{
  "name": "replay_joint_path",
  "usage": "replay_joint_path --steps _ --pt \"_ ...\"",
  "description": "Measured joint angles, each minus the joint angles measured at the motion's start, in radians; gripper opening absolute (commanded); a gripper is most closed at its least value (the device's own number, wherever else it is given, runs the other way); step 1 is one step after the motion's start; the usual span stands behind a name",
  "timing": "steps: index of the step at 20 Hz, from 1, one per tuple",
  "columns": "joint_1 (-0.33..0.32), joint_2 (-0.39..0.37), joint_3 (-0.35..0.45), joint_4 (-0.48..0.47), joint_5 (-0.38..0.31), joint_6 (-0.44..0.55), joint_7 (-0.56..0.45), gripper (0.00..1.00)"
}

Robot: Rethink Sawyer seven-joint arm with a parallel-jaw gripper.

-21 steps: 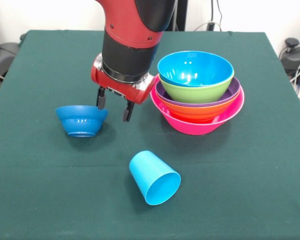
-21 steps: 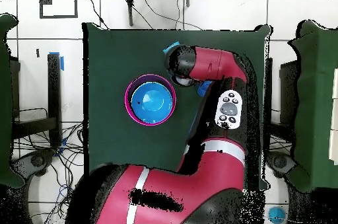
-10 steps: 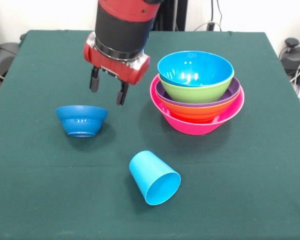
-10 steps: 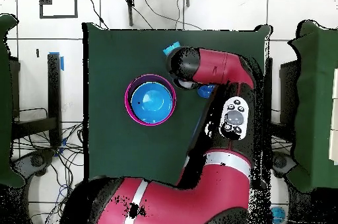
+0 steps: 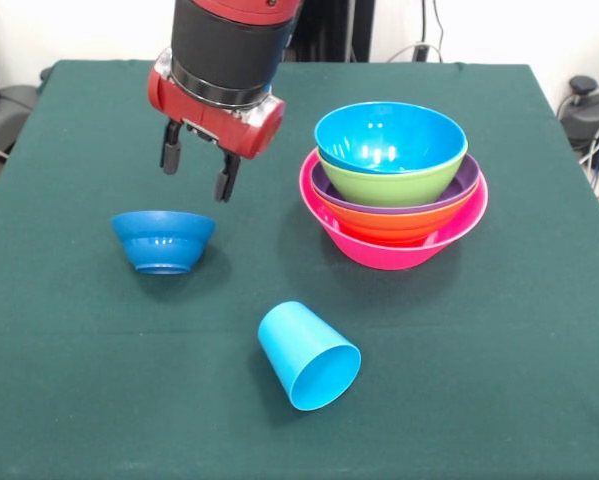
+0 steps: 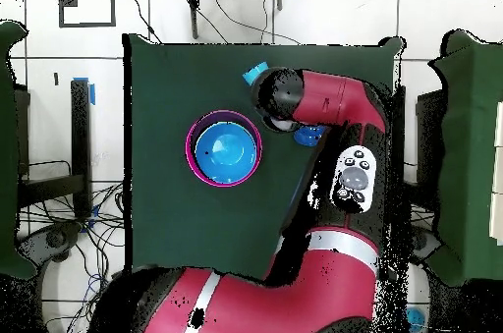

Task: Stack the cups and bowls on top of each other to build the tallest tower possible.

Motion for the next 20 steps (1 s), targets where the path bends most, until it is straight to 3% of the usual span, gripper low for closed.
replay_joint_path --steps 20 --pt "-0.001 0.045 -0.018 0.000 0.000 0.000 0.000 1.00"
